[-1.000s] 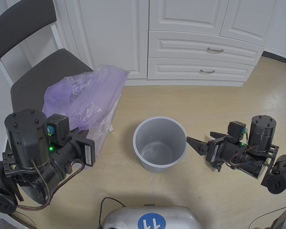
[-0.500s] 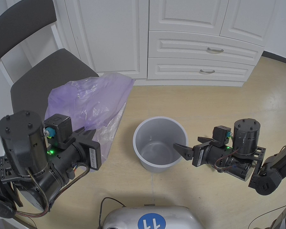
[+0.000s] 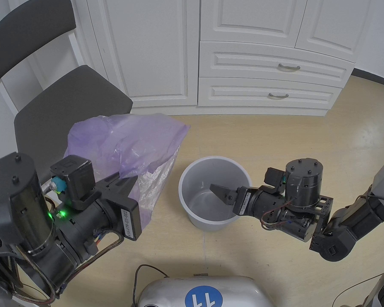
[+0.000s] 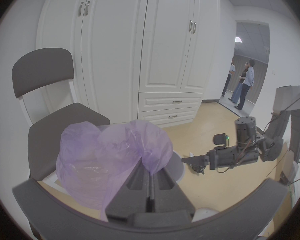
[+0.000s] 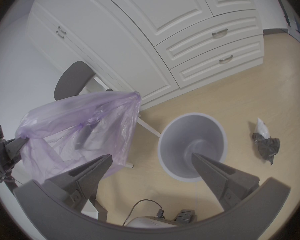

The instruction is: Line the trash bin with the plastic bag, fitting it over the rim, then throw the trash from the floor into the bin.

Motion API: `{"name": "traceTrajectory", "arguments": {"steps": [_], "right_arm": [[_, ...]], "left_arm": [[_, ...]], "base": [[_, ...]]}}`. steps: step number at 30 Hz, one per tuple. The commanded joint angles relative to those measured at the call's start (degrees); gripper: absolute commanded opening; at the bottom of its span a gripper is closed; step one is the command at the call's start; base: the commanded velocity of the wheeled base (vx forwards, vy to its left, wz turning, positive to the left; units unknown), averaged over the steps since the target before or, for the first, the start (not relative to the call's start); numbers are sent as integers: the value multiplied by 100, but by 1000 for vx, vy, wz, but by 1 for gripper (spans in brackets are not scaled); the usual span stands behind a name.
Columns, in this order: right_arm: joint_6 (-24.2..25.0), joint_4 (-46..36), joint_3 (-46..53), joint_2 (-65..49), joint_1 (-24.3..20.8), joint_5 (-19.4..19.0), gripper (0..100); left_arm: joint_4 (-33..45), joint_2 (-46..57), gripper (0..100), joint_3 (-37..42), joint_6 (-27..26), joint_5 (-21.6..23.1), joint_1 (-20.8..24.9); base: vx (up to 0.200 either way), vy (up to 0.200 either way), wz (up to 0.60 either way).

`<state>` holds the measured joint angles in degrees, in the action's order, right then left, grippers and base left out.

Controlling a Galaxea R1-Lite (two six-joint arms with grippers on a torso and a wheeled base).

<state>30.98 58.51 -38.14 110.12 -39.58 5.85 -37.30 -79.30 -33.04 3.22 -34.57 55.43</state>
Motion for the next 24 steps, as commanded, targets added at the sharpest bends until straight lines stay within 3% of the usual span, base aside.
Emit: {"name": "traceTrajectory", "arguments": {"steps": [1, 15, 24], "right_arm": [[93, 160, -123, 317, -85, 13, 100], [383, 503, -229, 880, -181, 30, 100], [427, 529, -413, 1231, 74, 4, 100]], "left_arm": [[-5, 55, 0, -1, 56, 12, 126], [-128, 73, 0, -1, 100, 82, 284], [-392, 64, 0, 96, 100, 170, 381]], "base": [[0, 0, 0], [0, 0, 0], [0, 0, 0]]}}
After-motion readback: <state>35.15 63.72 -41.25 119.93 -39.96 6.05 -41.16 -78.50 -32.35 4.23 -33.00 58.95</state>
